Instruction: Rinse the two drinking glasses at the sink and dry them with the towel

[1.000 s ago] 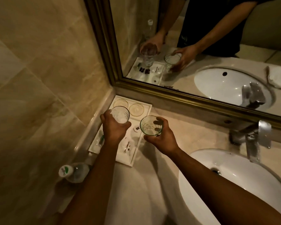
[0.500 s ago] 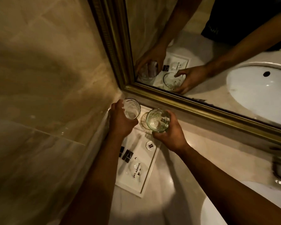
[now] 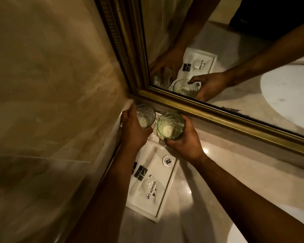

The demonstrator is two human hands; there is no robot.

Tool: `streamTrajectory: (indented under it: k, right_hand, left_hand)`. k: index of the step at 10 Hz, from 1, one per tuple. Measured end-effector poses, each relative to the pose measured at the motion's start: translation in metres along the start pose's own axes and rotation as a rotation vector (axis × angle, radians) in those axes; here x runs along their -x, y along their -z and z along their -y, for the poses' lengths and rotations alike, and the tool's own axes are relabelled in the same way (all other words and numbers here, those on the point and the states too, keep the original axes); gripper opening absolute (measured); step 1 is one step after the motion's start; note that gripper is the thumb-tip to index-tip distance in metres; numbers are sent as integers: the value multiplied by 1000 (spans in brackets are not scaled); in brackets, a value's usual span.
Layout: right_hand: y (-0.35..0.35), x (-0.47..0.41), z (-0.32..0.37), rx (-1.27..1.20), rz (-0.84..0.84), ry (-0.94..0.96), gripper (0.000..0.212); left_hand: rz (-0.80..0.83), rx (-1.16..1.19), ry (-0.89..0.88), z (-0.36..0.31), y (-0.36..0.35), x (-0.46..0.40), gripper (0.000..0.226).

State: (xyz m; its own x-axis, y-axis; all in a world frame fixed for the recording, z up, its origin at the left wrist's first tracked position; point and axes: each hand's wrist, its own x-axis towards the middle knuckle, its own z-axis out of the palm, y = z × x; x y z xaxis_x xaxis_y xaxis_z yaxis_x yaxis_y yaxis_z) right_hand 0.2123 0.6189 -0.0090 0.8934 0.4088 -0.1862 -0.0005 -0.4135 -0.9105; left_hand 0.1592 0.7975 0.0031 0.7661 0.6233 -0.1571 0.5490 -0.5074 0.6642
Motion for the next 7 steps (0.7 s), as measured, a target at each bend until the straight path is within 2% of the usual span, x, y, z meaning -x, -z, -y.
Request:
streamTrajectory:
  k: [2, 3, 5, 6, 7]
  right_hand:
    - [-3, -1, 0, 2, -2, -11, 94]
    - [-4, 1, 0, 17, 11, -36, 100]
    - [-5, 5, -4, 91, -13, -36, 101]
    - [0, 16, -5, 109, -50, -25, 88]
    - [9, 42, -6, 138, -116, -74, 61]
  left_hand:
    - [24, -89, -5, -4, 1, 1, 104]
    - [43, -242, 10, -10, 3, 0, 104]
    - [86, -263, 53, -17, 7, 10, 115]
    - [55, -208, 51, -15, 11, 24, 116]
    - [-57, -122, 85, -15, 15, 59, 97]
